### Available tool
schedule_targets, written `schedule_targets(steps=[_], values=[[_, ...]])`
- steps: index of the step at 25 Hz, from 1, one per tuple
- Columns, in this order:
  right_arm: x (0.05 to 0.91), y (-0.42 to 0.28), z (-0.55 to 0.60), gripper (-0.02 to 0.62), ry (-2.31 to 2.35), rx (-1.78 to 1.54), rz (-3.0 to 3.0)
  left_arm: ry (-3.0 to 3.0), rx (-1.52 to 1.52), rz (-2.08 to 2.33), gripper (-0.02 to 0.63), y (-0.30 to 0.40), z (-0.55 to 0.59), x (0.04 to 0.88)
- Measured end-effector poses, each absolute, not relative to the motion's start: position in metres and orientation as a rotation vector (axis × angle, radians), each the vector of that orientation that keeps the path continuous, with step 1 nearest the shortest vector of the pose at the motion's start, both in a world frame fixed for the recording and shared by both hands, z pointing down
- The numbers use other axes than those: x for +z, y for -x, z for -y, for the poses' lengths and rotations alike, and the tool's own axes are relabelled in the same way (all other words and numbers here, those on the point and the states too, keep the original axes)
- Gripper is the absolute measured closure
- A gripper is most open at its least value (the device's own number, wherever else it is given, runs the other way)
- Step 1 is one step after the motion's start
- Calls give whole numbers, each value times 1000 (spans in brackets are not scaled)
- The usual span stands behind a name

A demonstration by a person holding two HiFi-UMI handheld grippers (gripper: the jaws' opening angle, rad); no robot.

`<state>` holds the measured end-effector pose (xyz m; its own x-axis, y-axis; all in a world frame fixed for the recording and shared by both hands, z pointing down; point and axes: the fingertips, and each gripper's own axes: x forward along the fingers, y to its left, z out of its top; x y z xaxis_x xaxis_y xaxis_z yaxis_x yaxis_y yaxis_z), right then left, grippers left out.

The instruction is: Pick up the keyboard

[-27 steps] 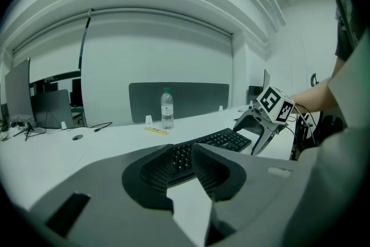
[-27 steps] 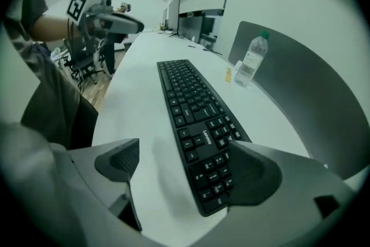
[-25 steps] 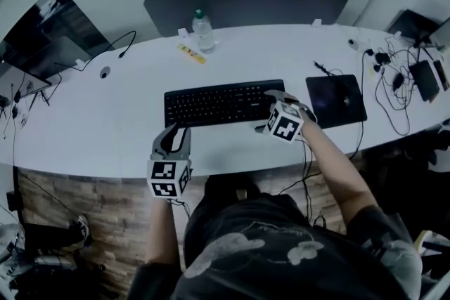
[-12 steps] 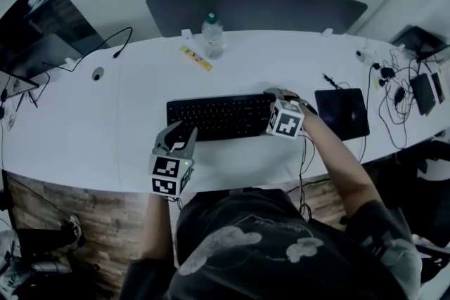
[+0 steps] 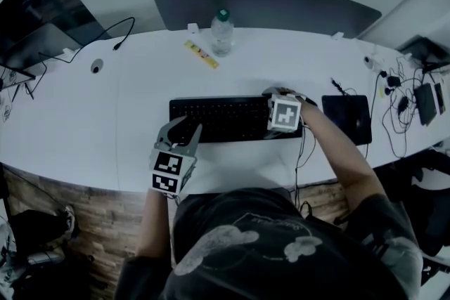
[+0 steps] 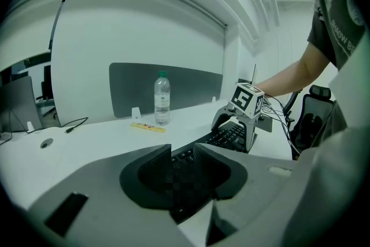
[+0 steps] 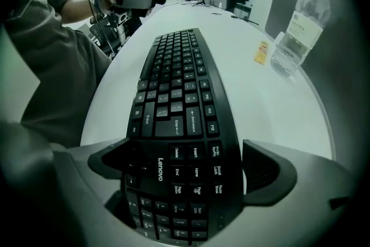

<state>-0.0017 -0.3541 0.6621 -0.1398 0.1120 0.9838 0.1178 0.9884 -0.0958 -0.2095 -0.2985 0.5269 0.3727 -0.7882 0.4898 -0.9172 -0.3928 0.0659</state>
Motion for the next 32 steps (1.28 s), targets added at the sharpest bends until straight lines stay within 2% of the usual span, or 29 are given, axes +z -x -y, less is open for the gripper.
schedule_targets(steps=[4,8,14,29,32], values=[[672,-9,342,25,245,91,1634,-2300,560,1500,475,213,302,530],[669,-5,359,23,209,-9,1607,-2290,579,1472,457,215,306,537],[670,-2,351,23,234,27,1650,-2294,637,1433,448,208,312,548],[647,19,342,23,68,-249,1701,-2403,944,1371,422,200,335,551],[643,22,338,23,43,-309,1697,-2468,1050,1255,397,194,341,547]])
